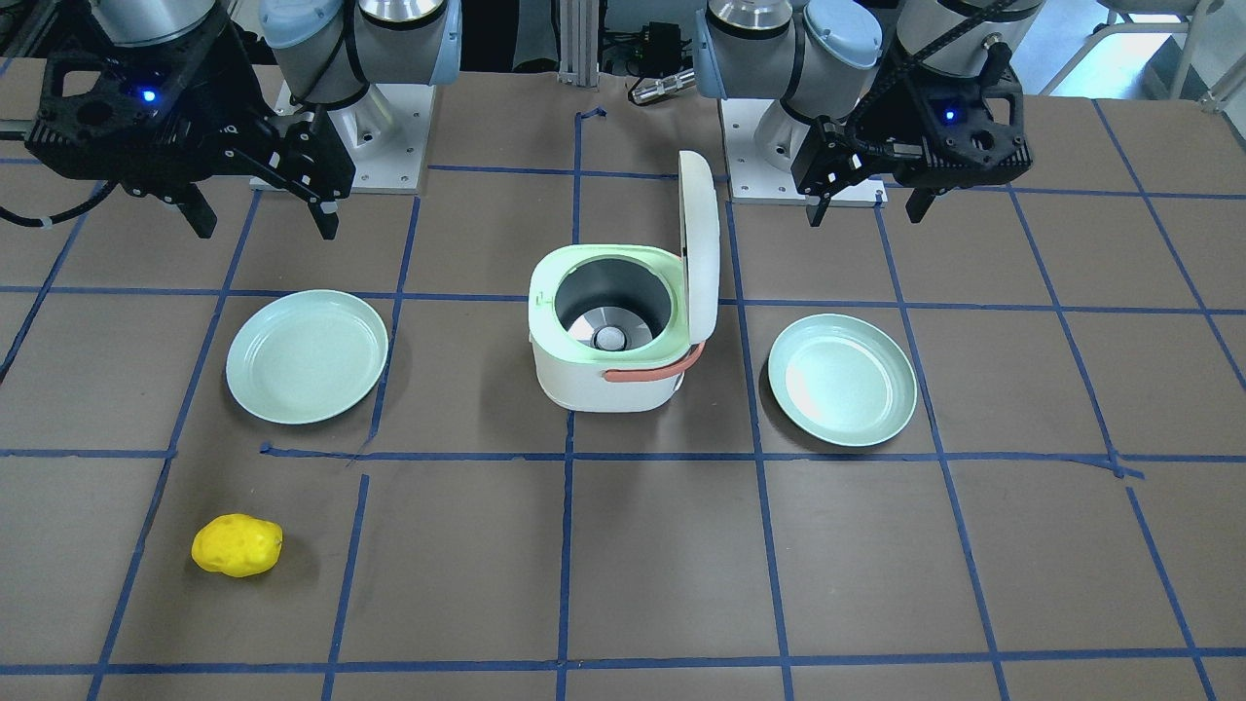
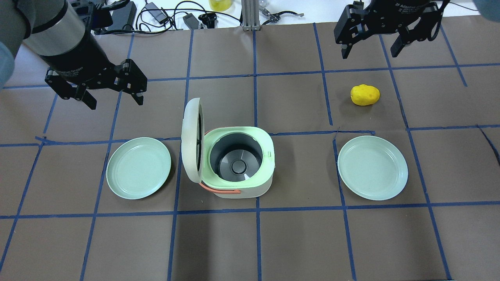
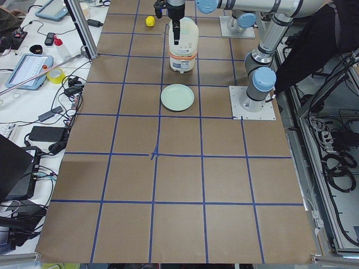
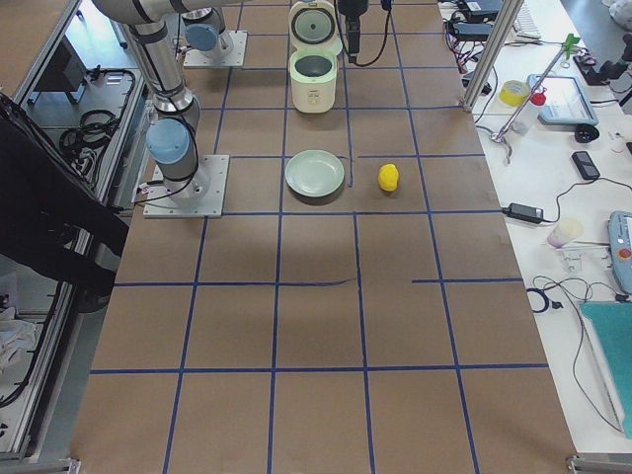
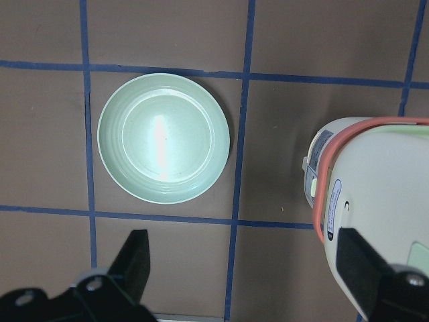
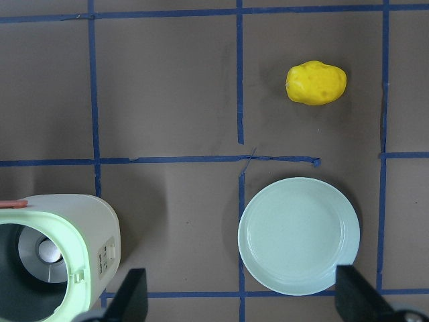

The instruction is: Press rice cooker button

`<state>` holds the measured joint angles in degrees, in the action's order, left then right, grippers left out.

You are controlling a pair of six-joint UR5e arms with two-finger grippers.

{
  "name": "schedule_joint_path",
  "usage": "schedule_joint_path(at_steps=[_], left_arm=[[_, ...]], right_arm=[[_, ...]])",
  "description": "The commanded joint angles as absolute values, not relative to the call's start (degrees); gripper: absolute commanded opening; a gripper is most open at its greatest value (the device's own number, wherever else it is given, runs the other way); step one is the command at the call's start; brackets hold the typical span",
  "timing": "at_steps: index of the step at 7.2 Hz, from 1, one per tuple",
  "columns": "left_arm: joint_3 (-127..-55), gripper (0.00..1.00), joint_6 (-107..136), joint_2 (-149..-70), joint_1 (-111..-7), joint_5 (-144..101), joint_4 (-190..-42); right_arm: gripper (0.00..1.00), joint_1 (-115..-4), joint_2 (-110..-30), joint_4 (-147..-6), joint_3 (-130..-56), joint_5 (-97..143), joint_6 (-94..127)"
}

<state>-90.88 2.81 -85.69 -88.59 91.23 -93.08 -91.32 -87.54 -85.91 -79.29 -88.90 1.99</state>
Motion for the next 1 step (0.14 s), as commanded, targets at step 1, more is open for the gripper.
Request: schedule_joint_path(at_steps=[1], left_arm=[[-90.9,1.00,2.8,-85.7,-88.6,91.2,-93.1]], right_arm=[[1.00,-91.3,-87.5,-85.6,-79.4,-88.9,2.0]])
